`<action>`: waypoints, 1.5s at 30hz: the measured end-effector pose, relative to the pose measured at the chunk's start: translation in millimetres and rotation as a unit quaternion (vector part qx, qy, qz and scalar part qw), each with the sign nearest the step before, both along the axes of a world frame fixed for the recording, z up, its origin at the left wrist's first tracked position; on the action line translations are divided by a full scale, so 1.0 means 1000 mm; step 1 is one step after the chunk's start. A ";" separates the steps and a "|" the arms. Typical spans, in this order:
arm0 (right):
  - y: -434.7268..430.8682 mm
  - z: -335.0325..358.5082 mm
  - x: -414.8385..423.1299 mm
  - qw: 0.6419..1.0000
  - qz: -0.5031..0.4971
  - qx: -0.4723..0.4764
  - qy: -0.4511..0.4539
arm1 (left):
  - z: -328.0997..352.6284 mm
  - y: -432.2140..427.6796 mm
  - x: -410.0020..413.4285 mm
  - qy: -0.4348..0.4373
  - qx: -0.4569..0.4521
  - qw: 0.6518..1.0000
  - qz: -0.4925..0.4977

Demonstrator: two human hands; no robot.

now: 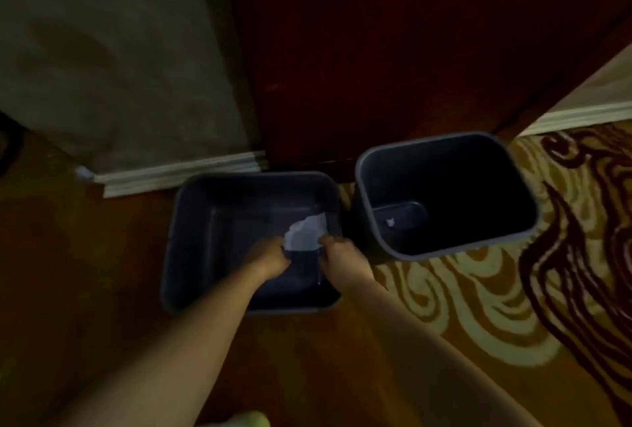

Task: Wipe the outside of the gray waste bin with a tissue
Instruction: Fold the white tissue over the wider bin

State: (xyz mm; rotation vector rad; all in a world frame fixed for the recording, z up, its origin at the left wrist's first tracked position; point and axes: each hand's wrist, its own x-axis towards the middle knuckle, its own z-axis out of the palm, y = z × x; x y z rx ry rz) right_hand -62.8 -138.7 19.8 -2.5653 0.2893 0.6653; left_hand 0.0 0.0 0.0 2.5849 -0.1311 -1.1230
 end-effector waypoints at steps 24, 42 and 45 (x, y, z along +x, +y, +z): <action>0.024 -0.208 0.081 0.970 0.117 -0.211 -0.026 | -0.213 -0.021 0.064 -0.168 -0.090 0.982 0.003; 0.007 -0.113 0.050 0.977 0.001 0.040 -0.210 | -0.060 0.006 0.056 -0.135 -0.301 0.940 -0.090; 0.009 -0.091 0.033 0.957 -0.049 0.143 -0.248 | -0.025 0.006 0.051 -0.166 -0.293 0.934 -0.118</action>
